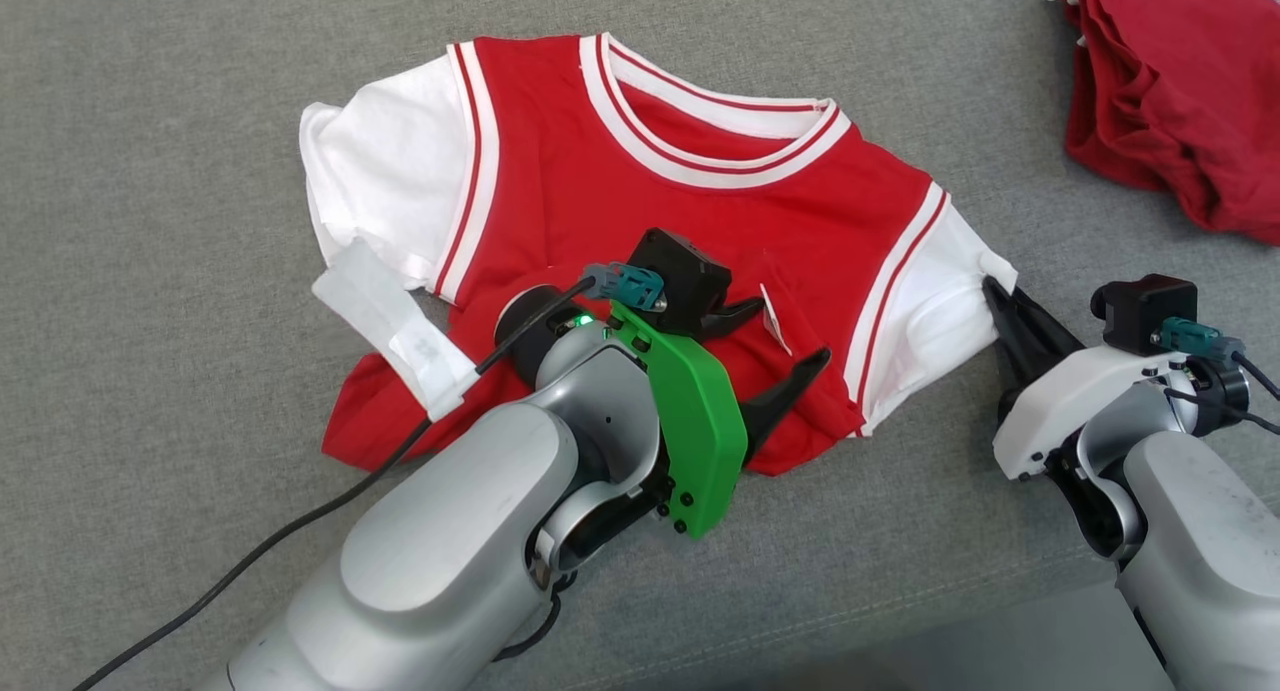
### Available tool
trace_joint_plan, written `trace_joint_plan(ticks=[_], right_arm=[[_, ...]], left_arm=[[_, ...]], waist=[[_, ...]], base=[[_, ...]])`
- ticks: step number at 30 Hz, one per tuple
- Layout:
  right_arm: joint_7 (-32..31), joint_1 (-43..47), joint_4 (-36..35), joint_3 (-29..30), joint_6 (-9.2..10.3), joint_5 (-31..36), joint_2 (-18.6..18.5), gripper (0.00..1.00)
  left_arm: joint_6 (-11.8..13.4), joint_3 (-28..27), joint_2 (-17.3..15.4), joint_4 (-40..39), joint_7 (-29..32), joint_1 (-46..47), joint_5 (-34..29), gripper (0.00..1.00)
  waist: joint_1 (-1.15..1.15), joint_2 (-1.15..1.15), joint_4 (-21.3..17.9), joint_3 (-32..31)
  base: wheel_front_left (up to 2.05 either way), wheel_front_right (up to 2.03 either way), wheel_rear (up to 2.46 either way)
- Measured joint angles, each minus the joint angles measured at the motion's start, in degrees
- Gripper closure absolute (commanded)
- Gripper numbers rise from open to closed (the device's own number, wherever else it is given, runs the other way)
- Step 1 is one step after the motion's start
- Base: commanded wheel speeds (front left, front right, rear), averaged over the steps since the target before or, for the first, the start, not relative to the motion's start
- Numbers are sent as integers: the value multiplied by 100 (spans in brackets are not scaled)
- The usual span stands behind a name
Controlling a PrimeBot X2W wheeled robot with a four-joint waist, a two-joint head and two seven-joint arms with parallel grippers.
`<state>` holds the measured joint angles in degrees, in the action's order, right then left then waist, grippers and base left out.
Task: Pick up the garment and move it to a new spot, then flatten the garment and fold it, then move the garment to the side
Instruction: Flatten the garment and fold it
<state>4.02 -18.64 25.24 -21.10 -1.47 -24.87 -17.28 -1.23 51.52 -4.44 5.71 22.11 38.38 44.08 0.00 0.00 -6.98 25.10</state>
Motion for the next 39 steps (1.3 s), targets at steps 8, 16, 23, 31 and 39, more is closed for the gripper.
trace_joint_plan(ticks=[8, 16, 23, 31, 39], right_arm=[[13, -26, 15, -5, 0, -1, 66, 100], [48, -54, 43, -13, 0, -1, 74, 100], [102, -51, 140, 14, 1, -43, 71, 100], [211, 190, 224, 250, 33, -224, -81, 100], [308, 529, 238, 505, 88, -321, -359, 100]], left_arm=[[131, -21, 19, 292, -56, 61, -177, 5], [179, -35, 23, 459, -158, 65, -191, 100], [167, -290, 80, 230, -494, 69, 22, 100], [512, -1216, -297, -776, -956, -259, 220, 100], [716, -1806, -929, -1373, -1185, -1198, 223, 100]], waist=[[0, 0, -54, 6], [0, 0, -77, 15], [0, 0, -21, -42], [0, 0, 242, -199], [0, 0, 737, -394]], base=[[0, 0, 0], [0, 0, 0], [0, 0, 0], [0, 0, 0], [0, 0, 0]])
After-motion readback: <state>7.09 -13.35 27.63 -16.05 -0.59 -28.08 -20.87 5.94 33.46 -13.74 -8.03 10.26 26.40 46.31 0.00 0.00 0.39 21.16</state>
